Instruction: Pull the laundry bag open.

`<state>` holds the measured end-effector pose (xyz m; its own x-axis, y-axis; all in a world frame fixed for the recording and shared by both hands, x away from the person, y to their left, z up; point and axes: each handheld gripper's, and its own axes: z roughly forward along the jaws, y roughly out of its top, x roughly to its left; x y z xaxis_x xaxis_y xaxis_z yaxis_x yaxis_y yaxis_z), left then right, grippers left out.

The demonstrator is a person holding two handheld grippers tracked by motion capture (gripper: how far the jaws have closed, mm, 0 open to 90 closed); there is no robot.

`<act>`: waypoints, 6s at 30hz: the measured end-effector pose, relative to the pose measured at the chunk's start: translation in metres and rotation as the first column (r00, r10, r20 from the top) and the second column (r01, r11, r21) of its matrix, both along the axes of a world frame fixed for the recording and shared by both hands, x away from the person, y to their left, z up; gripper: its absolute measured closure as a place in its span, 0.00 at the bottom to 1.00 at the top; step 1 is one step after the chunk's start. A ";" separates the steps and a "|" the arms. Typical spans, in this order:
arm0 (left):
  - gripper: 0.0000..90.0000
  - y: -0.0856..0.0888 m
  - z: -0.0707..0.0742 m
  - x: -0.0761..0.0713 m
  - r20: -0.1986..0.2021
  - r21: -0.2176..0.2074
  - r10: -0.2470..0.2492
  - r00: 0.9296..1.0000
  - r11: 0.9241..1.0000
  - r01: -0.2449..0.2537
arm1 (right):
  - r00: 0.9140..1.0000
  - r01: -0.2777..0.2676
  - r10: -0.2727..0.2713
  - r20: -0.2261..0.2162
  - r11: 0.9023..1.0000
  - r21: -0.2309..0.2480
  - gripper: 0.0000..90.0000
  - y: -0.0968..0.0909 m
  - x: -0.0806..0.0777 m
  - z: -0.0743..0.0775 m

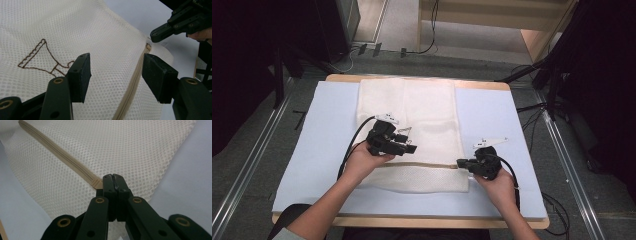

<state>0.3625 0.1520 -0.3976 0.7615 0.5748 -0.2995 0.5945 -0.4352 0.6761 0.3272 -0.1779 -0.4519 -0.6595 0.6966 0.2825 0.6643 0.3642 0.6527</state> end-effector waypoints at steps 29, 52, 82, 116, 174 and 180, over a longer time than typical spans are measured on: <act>0.50 -0.038 -0.014 -0.003 -0.071 -0.062 -0.098 0.993 0.994 0.094 | 0.999 -0.009 0.012 0.030 0.995 -0.096 1.00 0.003 -0.002 -0.017; 0.80 -0.089 -0.034 -0.015 -0.136 0.047 -0.167 0.977 0.983 0.175 | 0.999 0.030 -0.027 0.035 0.996 -0.083 1.00 0.003 -0.005 -0.018; 0.91 -0.131 -0.071 -0.001 -0.199 0.029 -0.126 0.972 0.990 0.135 | 0.999 0.022 -0.019 0.041 0.997 -0.079 1.00 0.003 -0.006 -0.019; 0.99 -0.073 -0.054 0.006 -0.272 -0.006 -0.155 0.950 0.987 0.159 | 0.995 -0.032 0.038 0.091 0.997 -0.067 1.00 -0.002 -0.006 -0.023; 0.99 -0.011 -0.038 0.001 -0.307 -0.021 -0.111 0.945 0.994 0.110 | 0.993 -0.061 0.067 0.096 0.996 -0.068 1.00 -0.004 -0.005 -0.023; 0.99 0.000 -0.037 0.000 -0.311 -0.027 -0.098 0.945 0.995 0.095 | 0.993 -0.060 0.067 0.099 0.996 -0.069 1.00 -0.003 -0.005 -0.024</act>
<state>0.3628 0.1515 -0.4350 0.6808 0.4983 -0.5368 0.7318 -0.4943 0.4692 0.3223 -0.1814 -0.4754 -0.7257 0.6674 0.1673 0.5706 0.4479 0.6883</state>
